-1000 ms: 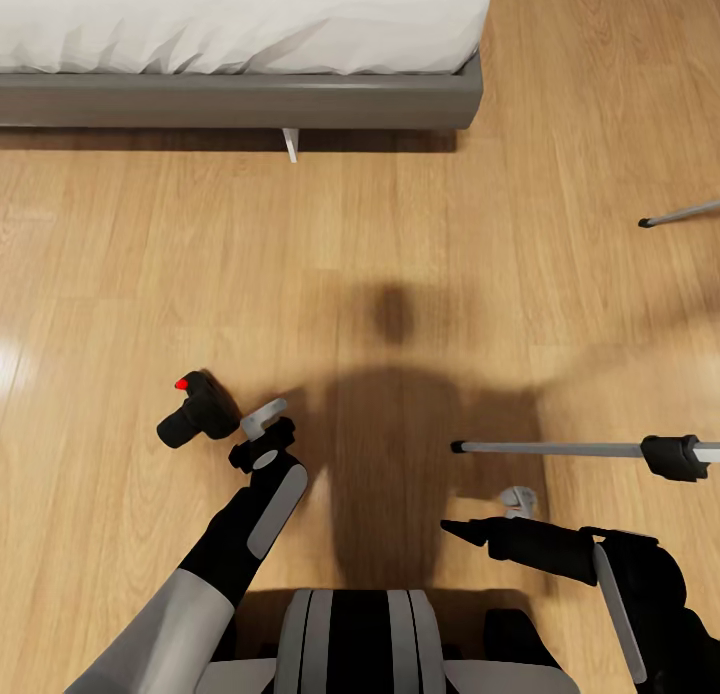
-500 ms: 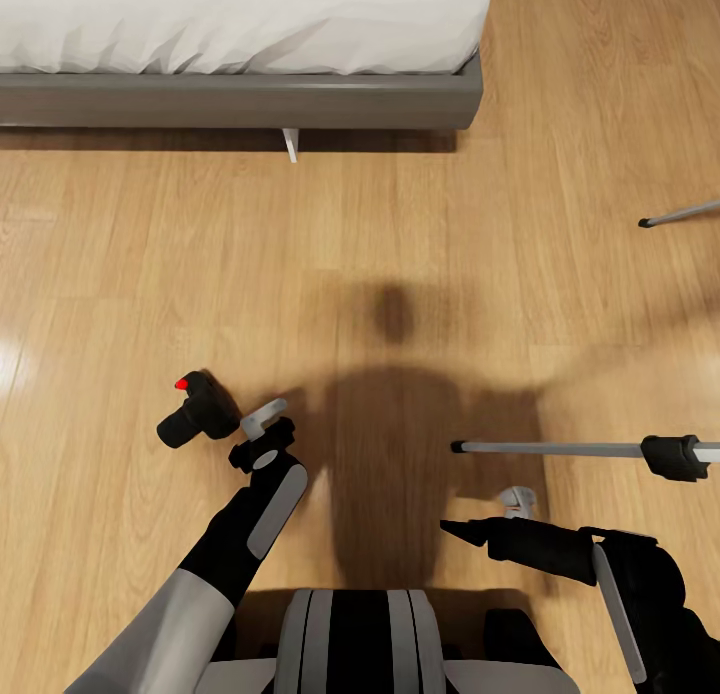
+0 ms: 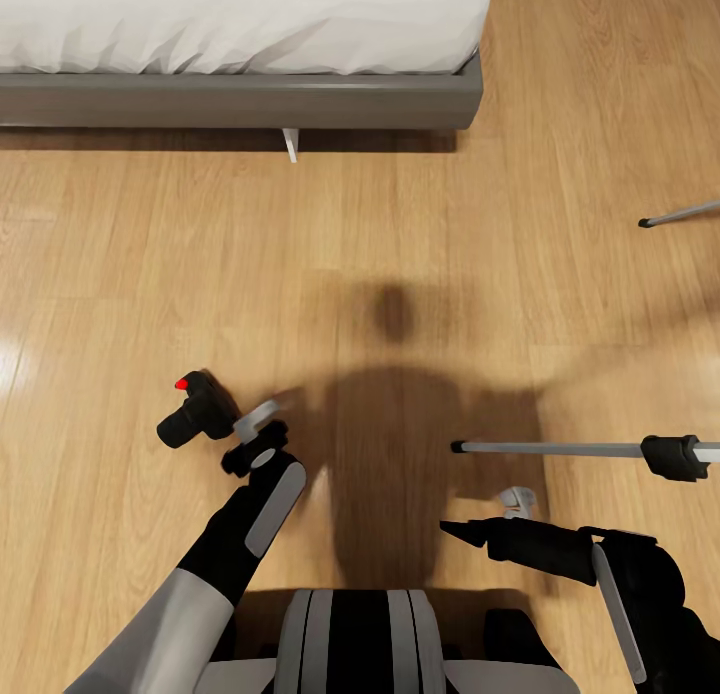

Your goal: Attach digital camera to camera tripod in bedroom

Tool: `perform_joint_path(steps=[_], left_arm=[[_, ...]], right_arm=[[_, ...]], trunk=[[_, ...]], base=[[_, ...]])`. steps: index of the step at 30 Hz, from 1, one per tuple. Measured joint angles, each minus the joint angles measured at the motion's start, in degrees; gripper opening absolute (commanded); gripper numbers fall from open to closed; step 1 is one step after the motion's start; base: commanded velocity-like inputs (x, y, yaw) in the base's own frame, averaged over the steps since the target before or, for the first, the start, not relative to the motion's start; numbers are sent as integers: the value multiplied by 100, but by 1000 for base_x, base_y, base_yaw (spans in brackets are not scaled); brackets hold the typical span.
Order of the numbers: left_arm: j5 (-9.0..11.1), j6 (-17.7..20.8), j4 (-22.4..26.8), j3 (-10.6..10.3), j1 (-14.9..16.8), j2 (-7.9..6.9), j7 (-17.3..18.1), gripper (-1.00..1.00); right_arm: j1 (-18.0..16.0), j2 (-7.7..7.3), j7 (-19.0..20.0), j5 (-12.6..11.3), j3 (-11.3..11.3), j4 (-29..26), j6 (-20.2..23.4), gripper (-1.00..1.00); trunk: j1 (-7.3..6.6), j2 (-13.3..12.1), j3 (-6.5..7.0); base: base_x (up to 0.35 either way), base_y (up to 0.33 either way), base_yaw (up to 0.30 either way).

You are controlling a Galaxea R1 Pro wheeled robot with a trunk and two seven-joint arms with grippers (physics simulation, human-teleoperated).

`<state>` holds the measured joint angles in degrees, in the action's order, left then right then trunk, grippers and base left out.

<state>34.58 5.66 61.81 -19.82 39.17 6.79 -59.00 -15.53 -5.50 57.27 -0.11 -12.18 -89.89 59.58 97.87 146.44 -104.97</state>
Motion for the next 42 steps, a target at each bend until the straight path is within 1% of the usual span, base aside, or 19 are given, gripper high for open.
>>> perform_joint_path(steps=[5,14,23,28,42], left_arm=[[72,-18,11,2,0,0,-193,100],[261,-31,24,19,0,-10,-278,100],[477,-39,26,199,0,-25,-283,100],[530,-40,26,272,0,-26,-280,100],[538,-41,33,283,0,-27,-280,100]], right_arm=[[0,-3,-2,1,1,0,0,100],[0,3,-7,2,-4,0,0,100],[0,0,-7,2,-10,0,0,100],[0,-4,-3,2,-15,0,0,100],[0,-4,1,0,-17,0,0,100]], trunk=[[0,0,0],[0,0,0],[0,0,0],[0,0,0],[0,0,0]], base=[[0,0,0],[0,0,0],[0,0,0],[0,0,0],[0,0,0]])
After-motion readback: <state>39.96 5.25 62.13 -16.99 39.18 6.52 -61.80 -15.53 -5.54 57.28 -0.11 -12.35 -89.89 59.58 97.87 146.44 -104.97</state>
